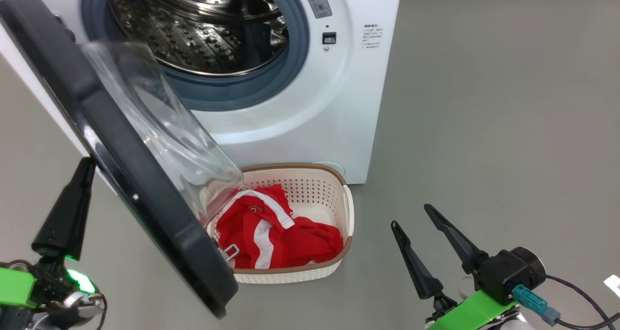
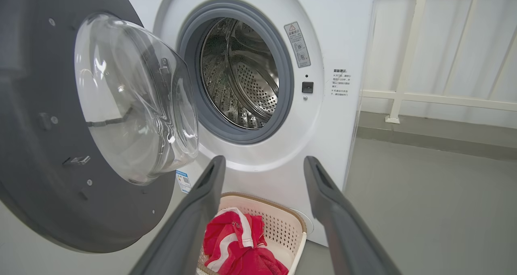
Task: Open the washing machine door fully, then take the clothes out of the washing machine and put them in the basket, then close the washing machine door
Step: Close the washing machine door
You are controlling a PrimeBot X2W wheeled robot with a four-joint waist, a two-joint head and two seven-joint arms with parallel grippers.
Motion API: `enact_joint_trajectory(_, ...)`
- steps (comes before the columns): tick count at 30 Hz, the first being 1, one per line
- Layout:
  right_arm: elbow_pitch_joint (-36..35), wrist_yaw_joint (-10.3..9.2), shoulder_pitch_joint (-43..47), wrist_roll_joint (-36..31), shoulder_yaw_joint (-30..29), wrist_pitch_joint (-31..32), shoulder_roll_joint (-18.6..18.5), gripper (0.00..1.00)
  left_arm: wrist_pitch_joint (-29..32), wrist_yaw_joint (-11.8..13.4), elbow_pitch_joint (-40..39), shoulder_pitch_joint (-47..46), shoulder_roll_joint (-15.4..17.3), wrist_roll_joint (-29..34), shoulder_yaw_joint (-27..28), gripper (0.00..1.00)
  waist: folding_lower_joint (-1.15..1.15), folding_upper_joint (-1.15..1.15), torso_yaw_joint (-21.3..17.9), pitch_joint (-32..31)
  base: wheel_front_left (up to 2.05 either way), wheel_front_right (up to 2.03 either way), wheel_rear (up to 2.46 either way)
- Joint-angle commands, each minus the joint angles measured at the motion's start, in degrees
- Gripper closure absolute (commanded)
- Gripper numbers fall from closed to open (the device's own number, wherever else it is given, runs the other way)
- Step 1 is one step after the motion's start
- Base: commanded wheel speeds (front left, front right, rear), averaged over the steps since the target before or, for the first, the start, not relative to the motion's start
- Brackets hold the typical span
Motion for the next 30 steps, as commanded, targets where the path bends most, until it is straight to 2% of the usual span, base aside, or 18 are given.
enact_joint_trajectory(1, -1.31, 0.36, -1.47, 0.53, 0.77, -0.37, -0.15, 0.00, 0.28, -0.04, -1.90, -0.48, 0.91, -0.49, 1.00, 1.00, 0.00, 0.00, -0.75, 0.52, 0.00, 0.00, 0.00)
enact_joint_trajectory(11, -1.48, 0.36, -2.07, 0.28, 0.59, -0.37, -0.08, 0.00, -1.30, -0.98, -0.26, -2.71, 0.90, -1.68, -0.54, 1.00, 0.00, 0.00, -2.63, 1.98, 0.00, 0.00, 0.00)
enact_joint_trajectory(21, -1.88, 0.36, -3.17, 0.29, 0.36, -0.37, -0.08, 0.00, -5.56, -3.47, 2.05, -6.63, 0.90, -5.30, -3.44, 1.00, 0.00, 0.00, -4.52, 4.47, 0.00, 0.00, 0.00)
enact_joint_trajectory(30, -2.56, 0.36, -4.17, 0.70, 0.17, -0.37, 0.05, 0.00, -9.03, -4.36, 4.56, -10.96, 0.90, -7.62, -5.72, 1.00, 0.00, 0.00, -5.84, 7.18, 0.00, 0.00, 0.00)
